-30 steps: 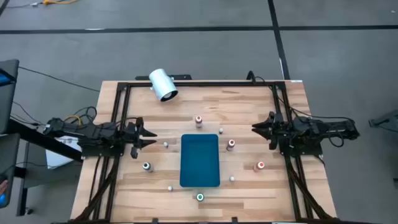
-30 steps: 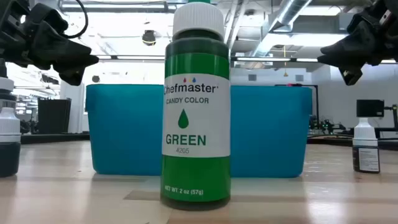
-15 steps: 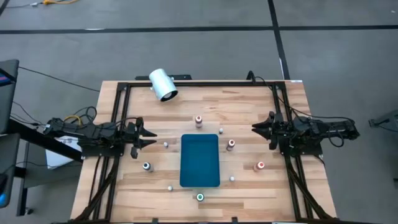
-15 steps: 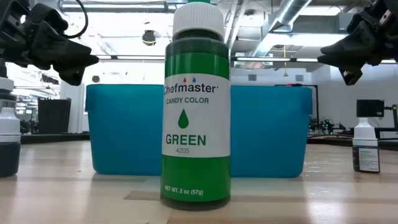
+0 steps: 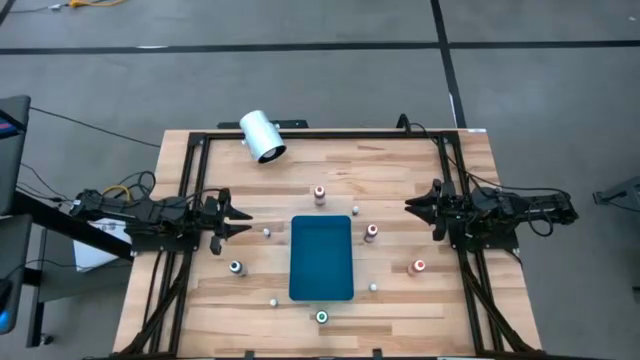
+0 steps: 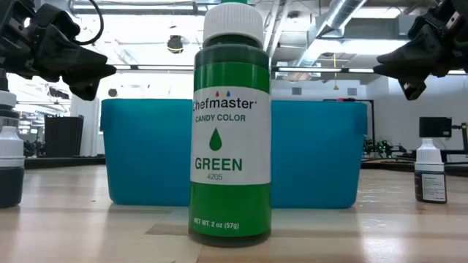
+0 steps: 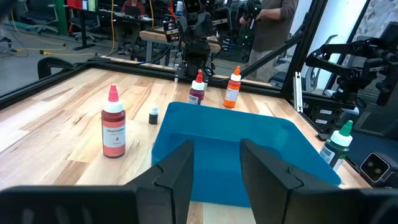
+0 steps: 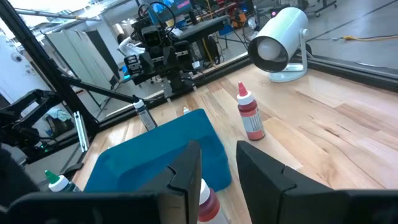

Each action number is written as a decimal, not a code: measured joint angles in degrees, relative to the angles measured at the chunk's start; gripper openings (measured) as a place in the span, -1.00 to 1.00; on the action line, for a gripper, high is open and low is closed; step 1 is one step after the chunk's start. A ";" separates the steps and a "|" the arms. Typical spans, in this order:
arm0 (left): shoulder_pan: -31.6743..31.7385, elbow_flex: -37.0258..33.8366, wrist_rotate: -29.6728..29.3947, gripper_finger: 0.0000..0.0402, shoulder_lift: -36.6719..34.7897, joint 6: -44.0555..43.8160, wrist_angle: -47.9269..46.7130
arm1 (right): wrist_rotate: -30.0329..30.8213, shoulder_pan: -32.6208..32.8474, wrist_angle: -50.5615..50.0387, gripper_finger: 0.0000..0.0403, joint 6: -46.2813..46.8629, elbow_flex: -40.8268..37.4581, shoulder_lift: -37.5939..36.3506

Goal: Pick & Place food coloring

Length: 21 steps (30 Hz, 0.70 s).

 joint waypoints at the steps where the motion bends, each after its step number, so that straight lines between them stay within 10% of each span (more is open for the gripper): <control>1: -0.01 0.00 0.01 -0.40 0.00 0.01 -0.01 | 0.01 0.00 0.00 -0.54 -0.01 0.00 -0.01; 21: -0.01 0.00 0.01 -0.40 -0.02 -0.01 0.03 | 1.70 -0.30 -0.79 -0.54 -0.33 0.01 0.00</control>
